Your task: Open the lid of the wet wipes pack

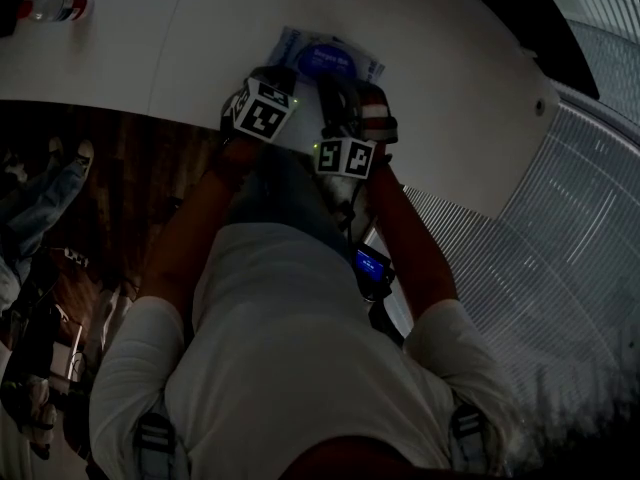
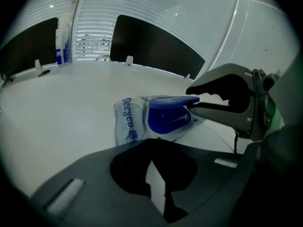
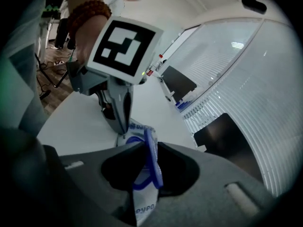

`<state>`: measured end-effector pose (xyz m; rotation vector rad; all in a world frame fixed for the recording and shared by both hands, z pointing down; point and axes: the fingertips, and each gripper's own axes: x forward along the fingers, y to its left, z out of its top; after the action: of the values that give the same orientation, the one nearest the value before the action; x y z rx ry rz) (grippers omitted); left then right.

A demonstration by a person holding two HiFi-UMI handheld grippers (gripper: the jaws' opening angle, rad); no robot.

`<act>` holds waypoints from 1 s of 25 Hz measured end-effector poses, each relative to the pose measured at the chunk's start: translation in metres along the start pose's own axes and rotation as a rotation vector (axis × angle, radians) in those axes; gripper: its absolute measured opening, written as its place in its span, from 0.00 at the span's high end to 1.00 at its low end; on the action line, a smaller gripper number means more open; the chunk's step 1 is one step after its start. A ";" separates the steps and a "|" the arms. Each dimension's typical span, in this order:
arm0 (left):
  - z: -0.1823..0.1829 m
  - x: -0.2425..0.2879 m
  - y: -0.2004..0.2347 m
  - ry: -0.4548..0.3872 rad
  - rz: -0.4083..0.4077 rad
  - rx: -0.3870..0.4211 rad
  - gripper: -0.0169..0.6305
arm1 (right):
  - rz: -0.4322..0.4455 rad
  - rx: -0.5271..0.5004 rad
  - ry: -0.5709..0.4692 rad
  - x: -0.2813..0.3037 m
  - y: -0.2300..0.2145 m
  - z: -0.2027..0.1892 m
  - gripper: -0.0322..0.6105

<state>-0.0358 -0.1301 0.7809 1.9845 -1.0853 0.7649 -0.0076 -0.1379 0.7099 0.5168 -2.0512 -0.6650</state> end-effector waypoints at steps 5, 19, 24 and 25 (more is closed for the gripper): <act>0.001 -0.002 0.001 0.006 0.002 -0.003 0.97 | -0.055 0.043 -0.021 0.001 -0.038 0.009 0.83; 0.001 -0.001 0.001 -0.004 -0.015 -0.013 0.97 | -0.084 0.072 -0.002 0.066 -0.100 -0.024 0.84; 0.003 -0.001 -0.003 -0.007 -0.026 -0.017 0.97 | -0.025 0.080 0.040 0.089 -0.096 -0.045 0.84; 0.003 -0.001 -0.004 -0.007 -0.027 -0.018 0.97 | -0.012 0.084 0.048 0.094 -0.093 -0.049 0.84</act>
<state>-0.0324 -0.1306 0.7777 1.9837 -1.0638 0.7320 -0.0047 -0.2768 0.7323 0.5880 -2.0393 -0.5702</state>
